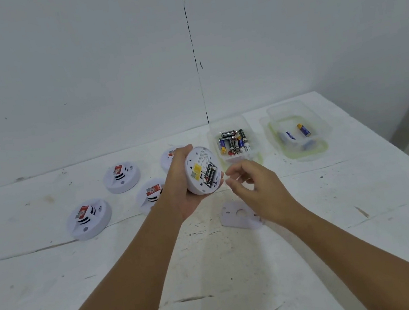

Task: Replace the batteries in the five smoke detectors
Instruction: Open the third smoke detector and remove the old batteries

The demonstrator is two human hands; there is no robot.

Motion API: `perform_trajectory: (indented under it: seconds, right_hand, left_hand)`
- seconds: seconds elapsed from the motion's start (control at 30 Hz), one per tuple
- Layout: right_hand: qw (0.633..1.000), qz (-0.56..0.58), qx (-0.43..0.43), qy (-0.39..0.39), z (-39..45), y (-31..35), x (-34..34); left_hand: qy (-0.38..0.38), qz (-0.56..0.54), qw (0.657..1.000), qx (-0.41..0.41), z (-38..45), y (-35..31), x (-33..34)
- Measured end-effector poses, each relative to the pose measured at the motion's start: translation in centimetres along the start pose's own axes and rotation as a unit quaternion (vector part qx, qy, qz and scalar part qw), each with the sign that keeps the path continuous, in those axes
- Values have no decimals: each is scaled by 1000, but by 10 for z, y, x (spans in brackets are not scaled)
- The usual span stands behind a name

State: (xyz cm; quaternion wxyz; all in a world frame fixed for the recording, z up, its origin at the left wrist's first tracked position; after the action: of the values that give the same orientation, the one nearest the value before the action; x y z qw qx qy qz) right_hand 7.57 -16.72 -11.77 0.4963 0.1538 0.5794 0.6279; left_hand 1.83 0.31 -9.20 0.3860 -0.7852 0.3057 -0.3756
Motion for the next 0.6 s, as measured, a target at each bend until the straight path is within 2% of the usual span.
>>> perform_trajectory:
  seconds: [0.23, 0.43, 0.6]
  right_hand:
    - [993, 103, 48, -35, 4, 9, 16]
    - [986, 126, 87, -64, 10, 7, 21]
    - [977, 169, 117, -53, 15, 5, 26]
  left_hand:
    - [11, 21, 1000, -3, -6, 3, 7]
    - [19, 22, 1000, 6, -11, 3, 12]
    - [7, 35, 999, 14, -12, 2, 10]
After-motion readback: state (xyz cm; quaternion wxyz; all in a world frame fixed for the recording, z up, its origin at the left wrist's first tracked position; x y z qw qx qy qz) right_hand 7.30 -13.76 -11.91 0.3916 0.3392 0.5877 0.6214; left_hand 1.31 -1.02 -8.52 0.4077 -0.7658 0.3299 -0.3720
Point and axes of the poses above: each hand's wrist, its own z-axis towards the middle knuckle, its own x-axis out of the palm, y = z × x, the point moved 3 cm from there along z, towards the middle knuckle, and after that the axes turned 6 degrees about z, right-handed, at the moved point
